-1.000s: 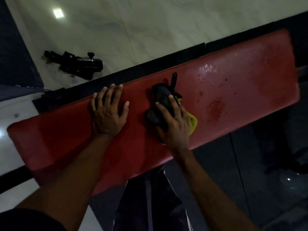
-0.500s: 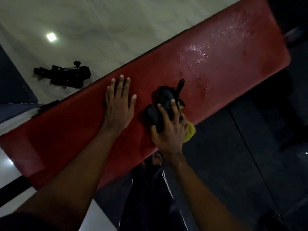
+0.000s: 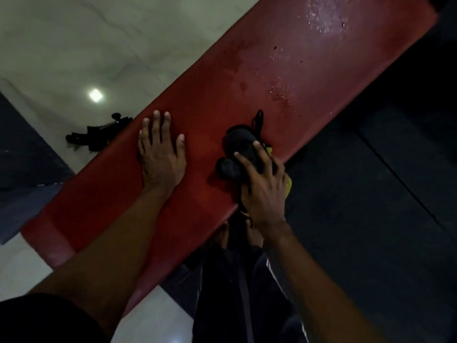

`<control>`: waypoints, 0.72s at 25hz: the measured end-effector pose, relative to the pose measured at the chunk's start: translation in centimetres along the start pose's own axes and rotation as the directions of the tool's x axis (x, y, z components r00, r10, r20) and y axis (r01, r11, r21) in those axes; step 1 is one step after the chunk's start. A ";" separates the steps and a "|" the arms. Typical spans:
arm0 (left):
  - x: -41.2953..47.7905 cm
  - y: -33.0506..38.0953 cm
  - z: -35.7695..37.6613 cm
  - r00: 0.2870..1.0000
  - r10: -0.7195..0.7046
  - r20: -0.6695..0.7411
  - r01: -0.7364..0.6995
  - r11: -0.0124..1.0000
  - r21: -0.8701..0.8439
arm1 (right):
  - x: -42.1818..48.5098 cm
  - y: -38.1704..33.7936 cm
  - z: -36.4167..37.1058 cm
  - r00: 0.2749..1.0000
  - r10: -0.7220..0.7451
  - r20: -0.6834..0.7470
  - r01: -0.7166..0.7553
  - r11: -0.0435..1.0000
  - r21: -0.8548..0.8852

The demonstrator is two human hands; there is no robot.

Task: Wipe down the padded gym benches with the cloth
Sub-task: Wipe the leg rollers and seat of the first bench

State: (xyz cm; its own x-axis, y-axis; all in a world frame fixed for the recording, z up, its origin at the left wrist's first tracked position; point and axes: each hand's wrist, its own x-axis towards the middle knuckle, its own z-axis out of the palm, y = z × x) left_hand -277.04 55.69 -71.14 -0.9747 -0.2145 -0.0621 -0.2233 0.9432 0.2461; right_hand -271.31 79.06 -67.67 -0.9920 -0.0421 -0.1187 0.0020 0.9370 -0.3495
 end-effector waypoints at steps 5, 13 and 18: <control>0.2 1.7 -0.6 0.998 0.055 0.012 -0.053 0.988 -0.143 | -2.6 -1.8 1.4 0.922 0.370 -0.113 -0.315 0.888 0.334; 1.5 5.1 1.4 0.974 0.226 -0.023 -0.226 0.974 -0.007 | 0.1 0.0 2.0 0.657 0.750 -0.072 -0.379 0.412 0.828; 2.1 5.7 1.1 0.978 0.209 -0.020 -0.210 0.976 -0.052 | 0.3 0.2 1.8 0.610 0.789 -0.072 -0.377 0.370 0.849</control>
State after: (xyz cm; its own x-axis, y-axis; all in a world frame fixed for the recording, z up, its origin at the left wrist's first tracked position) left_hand -280.40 60.89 -70.89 -0.9998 -0.0176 0.0096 -0.0138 0.9526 0.3040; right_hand -271.35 78.68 -69.43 -0.6129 0.7385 -0.2809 0.4819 0.0677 -0.8736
